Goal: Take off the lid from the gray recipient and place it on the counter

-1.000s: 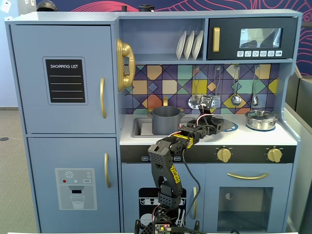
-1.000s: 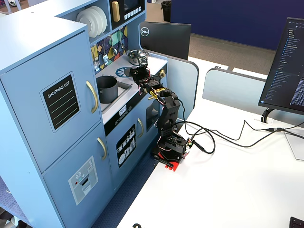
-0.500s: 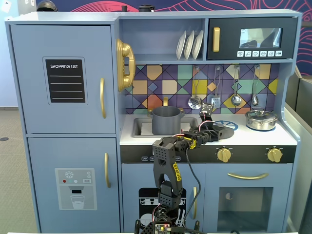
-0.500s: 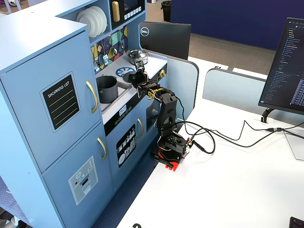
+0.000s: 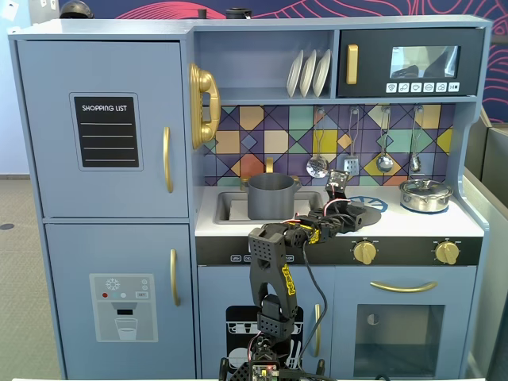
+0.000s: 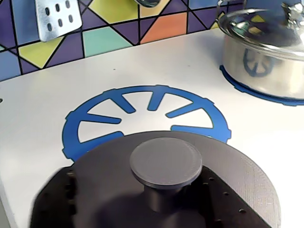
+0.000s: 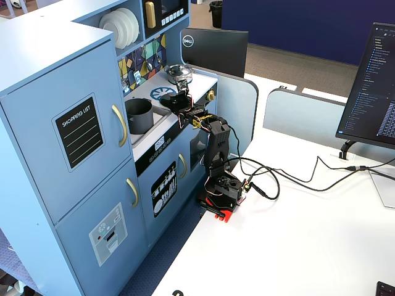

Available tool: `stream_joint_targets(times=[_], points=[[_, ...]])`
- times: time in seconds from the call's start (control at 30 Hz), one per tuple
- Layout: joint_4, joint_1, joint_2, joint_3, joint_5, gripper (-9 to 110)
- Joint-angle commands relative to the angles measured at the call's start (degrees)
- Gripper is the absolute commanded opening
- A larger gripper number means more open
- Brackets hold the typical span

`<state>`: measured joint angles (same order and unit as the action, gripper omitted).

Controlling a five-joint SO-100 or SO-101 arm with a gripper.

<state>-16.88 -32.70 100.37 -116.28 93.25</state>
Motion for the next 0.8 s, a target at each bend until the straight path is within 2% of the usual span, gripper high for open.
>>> stream_joint_targets(times=[0.0,0.57,0.7,0.77], points=[[-1.93,-1.14,4.22,0.62,-1.05,29],[-2.46,-1.93,10.46,1.58,0.09,27],[0.09,-0.79,15.21,1.76,-1.32,26],[5.98,0.44,20.04,1.85,-2.99,22]])
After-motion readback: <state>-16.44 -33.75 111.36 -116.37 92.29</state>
